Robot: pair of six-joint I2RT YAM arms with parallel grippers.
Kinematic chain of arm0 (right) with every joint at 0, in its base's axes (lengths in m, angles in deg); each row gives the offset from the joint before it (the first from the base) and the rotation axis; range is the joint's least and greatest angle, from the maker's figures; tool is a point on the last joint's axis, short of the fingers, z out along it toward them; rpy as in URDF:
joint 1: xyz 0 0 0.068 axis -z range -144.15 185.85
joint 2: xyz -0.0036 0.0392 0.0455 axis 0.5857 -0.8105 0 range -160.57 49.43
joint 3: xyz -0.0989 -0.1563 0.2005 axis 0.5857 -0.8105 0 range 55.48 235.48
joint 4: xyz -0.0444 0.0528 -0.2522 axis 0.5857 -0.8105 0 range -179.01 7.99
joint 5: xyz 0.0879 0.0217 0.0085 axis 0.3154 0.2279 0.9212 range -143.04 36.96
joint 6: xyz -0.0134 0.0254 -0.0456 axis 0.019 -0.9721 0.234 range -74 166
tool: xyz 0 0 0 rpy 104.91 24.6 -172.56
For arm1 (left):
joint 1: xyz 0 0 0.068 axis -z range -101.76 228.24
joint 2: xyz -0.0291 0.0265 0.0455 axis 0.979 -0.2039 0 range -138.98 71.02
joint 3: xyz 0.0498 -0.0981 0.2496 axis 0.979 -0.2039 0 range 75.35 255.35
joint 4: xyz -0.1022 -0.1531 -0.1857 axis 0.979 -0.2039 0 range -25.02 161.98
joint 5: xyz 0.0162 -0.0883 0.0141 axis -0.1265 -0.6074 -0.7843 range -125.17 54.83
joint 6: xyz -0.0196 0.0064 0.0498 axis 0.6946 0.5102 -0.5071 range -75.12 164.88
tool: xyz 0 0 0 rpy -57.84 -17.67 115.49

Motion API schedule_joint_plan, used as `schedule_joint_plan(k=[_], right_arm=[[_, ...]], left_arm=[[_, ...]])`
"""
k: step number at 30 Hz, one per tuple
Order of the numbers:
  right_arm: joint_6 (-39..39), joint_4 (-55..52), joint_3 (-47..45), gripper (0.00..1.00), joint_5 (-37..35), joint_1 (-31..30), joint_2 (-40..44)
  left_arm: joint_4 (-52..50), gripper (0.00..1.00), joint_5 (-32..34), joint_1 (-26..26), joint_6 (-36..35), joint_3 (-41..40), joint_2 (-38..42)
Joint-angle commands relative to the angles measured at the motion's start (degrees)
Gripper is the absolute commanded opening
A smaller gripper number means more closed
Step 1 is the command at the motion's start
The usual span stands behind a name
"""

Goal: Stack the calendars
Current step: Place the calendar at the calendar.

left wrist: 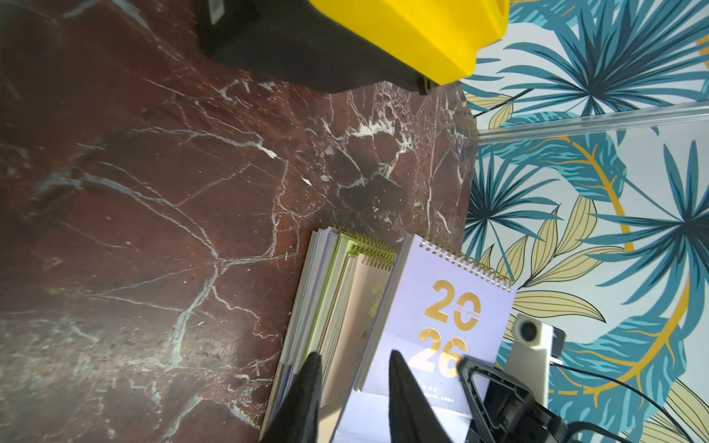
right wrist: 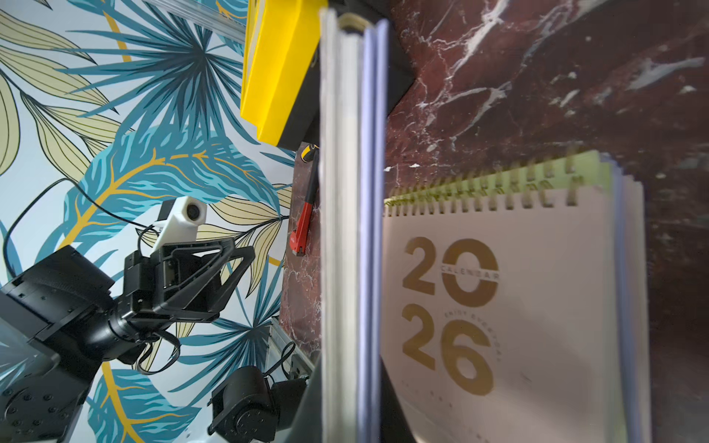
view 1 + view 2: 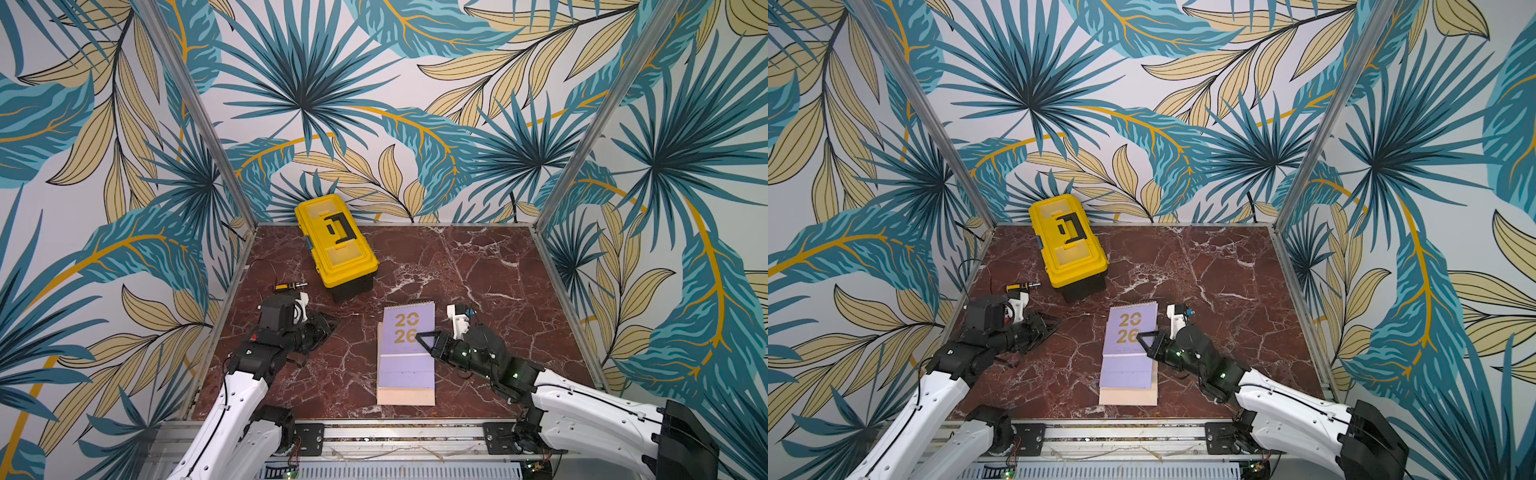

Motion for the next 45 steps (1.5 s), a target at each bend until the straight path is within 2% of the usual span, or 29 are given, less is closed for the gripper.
schedule_joint_plan(k=[1,6,9,14,21,31,32,45], right_arm=[[0.0,3.2,-1.6,0.00,0.8,0.7,4.3],[0.2,-1.1,-3.6,0.00,1.1,1.7,9.5],[-0.5,1.0,-6.2,0.00,2.6,1.9,12.1],[-0.2,3.6,-8.6,0.00,7.6,2.0,13.1],[-0.7,12.7,-9.8,0.00,11.5,2.0,5.6],[-4.6,28.8,-12.6,0.00,12.0,2.0,-3.8],[-5.2,30.0,-13.1,0.00,11.7,3.7,-4.0],[-5.5,31.5,-13.1,0.00,12.8,4.1,-6.2]], left_arm=[[5.2,0.32,1.9,4.3,2.3,-0.9,-1.4],[16.8,0.33,0.8,10.6,4.2,-3.3,-7.2],[20.6,0.40,0.6,13.6,3.7,-3.4,-10.3],[24.6,0.45,0.5,16.7,4.0,-4.4,-12.6],[26.2,0.53,0.1,16.9,5.2,-7.2,-11.2],[26.2,0.56,-0.9,17.0,5.1,-8.8,-12.2],[26.2,0.56,-0.9,17.0,5.1,-8.7,-12.5],[28.3,0.57,-1.4,17.4,5.3,-8.8,-15.1]])
